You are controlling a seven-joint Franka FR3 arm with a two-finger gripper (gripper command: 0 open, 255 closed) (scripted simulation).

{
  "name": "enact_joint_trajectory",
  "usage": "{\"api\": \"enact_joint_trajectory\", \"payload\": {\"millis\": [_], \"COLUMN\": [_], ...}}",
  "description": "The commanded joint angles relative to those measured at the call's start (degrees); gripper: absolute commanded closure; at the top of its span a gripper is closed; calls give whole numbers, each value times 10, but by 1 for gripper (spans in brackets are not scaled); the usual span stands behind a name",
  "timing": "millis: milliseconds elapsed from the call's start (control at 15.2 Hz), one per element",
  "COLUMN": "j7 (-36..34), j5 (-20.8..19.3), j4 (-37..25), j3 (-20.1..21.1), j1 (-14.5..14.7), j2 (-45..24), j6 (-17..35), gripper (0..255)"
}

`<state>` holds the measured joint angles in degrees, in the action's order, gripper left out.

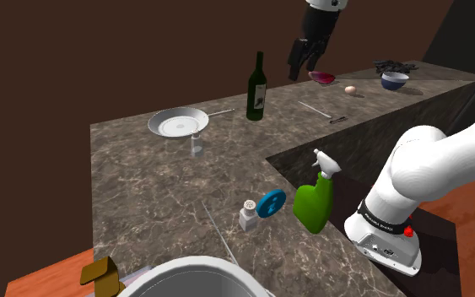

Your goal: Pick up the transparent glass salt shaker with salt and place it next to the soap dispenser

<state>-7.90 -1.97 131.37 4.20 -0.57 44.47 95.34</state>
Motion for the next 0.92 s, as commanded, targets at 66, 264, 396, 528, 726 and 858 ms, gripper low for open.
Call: {"api": "enact_joint_trajectory", "payload": {"millis": [66, 264, 396, 528, 726, 858], "j7": [-9, -37, -55, -73, -100, -118], "j5": [4, 16, 23, 28, 34, 36], "j4": [8, 29, 38, 44, 46, 43], "j3": [5, 19, 29, 40, 55, 65], "j1": [0, 0, 0, -1, -3, -4], "j2": [-9, -42, -68, -97, -145, -181], "j6": [20, 79, 118, 158, 215, 253], "gripper": [0, 0, 0, 0, 0, 0]}}
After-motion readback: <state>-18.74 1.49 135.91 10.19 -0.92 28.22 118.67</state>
